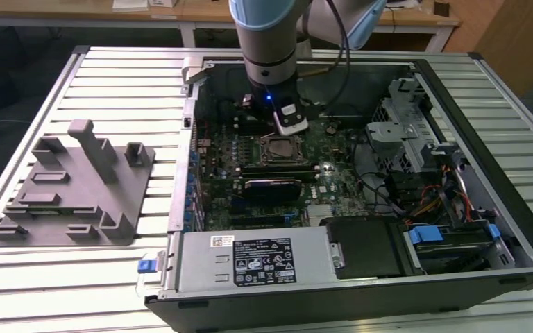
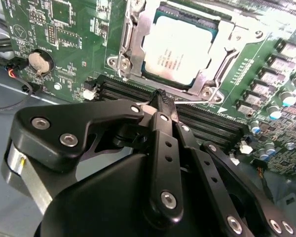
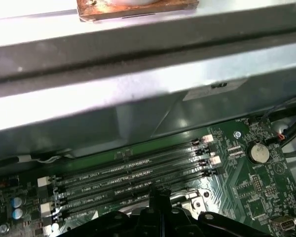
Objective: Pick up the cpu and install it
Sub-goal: 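Install the first cpu locking lever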
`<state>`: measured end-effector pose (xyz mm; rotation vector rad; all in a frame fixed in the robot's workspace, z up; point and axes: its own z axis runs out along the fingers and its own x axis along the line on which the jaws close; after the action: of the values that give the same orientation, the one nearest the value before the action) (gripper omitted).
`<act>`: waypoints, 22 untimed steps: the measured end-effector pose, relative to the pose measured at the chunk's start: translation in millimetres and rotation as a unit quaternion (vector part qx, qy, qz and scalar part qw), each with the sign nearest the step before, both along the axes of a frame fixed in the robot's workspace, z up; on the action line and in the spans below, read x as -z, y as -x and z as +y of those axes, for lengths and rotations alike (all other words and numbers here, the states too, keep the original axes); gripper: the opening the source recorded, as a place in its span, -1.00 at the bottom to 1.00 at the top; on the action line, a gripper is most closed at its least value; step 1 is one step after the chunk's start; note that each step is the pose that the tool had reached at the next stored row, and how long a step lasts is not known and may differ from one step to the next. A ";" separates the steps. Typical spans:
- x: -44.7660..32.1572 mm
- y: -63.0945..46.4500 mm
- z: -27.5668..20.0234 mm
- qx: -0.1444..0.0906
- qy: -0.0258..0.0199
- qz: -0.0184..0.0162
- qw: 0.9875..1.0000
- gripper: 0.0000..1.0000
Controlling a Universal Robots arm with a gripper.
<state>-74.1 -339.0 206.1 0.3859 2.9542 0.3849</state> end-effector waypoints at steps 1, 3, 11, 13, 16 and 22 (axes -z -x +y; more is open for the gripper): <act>0.1 0.0 1.0 0.002 0.000 0.000 1.000 -0.79; 0.2 0.0 1.9 0.009 0.000 0.000 1.000 -0.79; 1.2 0.0 5.6 0.048 0.000 0.000 0.999 -0.79; 1.6 0.0 8.2 0.051 0.000 0.000 0.999 -0.79; 2.3 -0.2 9.5 0.056 0.000 0.000 0.998 -0.79; 3.5 -1.1 9.4 0.075 0.000 0.000 0.997 -0.79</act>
<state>-73.0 -329.5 202.5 0.6027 2.9009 0.3652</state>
